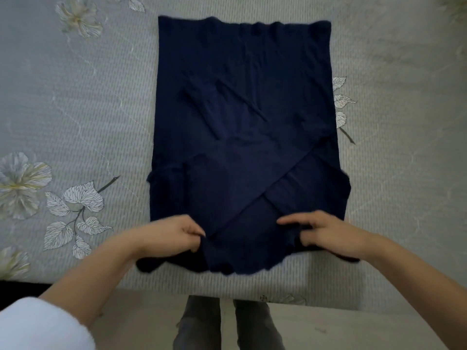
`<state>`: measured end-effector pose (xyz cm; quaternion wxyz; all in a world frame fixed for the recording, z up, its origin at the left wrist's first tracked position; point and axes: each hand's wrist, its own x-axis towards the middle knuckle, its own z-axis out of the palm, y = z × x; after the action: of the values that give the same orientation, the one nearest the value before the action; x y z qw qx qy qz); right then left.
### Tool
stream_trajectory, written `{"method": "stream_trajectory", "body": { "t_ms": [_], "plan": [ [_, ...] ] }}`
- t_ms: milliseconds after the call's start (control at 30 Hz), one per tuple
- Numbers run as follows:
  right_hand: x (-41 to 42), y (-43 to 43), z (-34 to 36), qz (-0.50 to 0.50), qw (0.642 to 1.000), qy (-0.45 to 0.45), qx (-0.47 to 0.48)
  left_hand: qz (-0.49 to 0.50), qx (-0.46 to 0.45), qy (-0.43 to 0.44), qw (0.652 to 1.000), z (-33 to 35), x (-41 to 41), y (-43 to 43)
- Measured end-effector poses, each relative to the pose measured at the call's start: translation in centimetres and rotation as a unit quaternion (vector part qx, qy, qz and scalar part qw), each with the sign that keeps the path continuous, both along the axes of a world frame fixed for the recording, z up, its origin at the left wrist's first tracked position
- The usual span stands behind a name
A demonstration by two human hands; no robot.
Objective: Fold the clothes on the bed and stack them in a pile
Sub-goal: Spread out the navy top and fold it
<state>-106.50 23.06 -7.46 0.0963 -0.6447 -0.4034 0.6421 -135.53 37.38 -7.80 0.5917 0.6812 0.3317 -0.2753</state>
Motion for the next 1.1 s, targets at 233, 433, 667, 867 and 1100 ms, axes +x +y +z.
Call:
{"method": "stream_trajectory", "body": {
  "t_ms": [233, 433, 667, 867, 1100],
  "plan": [
    [0.4, -1.2, 0.9, 0.061, 0.994, 0.083, -0.020, 0.050, -0.216, 0.034, 0.974, 1.2, -0.3, 0.8],
    [4.8, 6.9, 2.6, -0.066, 0.985, -0.051, 0.152, 0.115, -0.035, -0.065, 0.991, 2.9, 1.9, 9.3],
    [9.6, 19.1, 4.8, -0.078, 0.971, -0.144, 0.175, 0.058, 0.271, -0.073, 0.958, 4.1, 7.0, 21.0],
    [11.0, 27.5, 2.6, -0.101, 0.898, -0.362, 0.229, 0.196, 0.483, -0.058, 0.851, 1.9, 11.3, 27.0],
    [6.0, 20.7, -5.7, 0.016, 0.836, -0.469, 0.285, 0.093, 0.544, 0.013, 0.834, -6.1, 8.2, 17.3]
  ]
}}
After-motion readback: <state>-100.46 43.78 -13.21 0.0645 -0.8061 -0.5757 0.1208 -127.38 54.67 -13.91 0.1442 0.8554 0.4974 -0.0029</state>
